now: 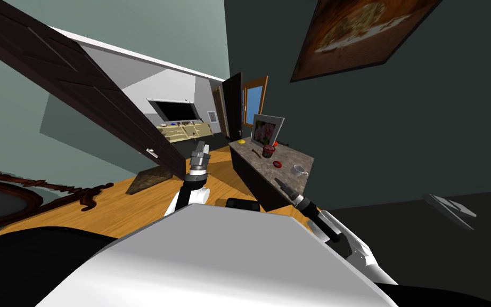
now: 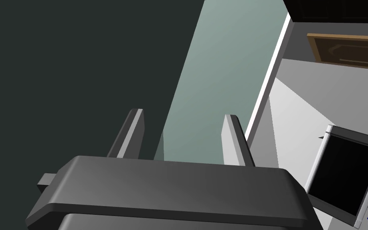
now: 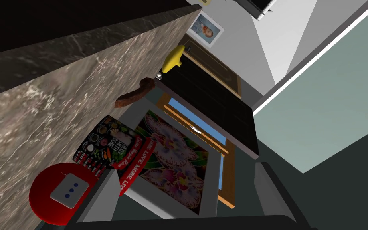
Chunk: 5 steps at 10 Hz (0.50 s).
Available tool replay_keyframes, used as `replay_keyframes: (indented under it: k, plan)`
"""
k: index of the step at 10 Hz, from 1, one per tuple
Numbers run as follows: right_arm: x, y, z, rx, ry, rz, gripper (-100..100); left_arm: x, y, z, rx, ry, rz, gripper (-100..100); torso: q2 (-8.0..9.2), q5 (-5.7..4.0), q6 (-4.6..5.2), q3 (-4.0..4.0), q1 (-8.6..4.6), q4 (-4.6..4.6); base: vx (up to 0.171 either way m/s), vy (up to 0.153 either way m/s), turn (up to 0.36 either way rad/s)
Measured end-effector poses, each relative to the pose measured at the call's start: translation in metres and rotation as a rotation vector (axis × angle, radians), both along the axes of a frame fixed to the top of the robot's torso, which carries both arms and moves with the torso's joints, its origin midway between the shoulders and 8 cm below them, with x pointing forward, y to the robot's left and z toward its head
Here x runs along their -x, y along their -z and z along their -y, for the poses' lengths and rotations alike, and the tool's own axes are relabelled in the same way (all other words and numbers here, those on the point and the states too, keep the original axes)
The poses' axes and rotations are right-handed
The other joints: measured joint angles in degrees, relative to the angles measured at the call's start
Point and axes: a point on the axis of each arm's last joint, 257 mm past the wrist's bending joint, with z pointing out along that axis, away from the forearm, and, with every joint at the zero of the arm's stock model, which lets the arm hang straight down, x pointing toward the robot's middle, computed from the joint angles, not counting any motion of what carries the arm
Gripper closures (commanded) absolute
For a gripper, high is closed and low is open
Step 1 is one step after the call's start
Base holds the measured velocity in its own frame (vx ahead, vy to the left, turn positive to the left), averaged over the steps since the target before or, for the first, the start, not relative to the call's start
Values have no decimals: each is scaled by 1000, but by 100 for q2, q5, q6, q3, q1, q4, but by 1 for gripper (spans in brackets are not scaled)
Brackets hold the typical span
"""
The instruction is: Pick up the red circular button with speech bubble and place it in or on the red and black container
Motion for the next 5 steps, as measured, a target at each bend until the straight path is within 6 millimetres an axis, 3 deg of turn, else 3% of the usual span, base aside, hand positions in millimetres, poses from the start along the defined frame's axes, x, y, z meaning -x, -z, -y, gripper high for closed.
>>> replay_keyframes:
  k: [5]
  plan:
    - [10, 24, 23, 137, -52, -60, -100, 0, 0, 0, 0, 0, 0, 0, -2, 0, 2, -1, 3, 0, -7, -17, 91]
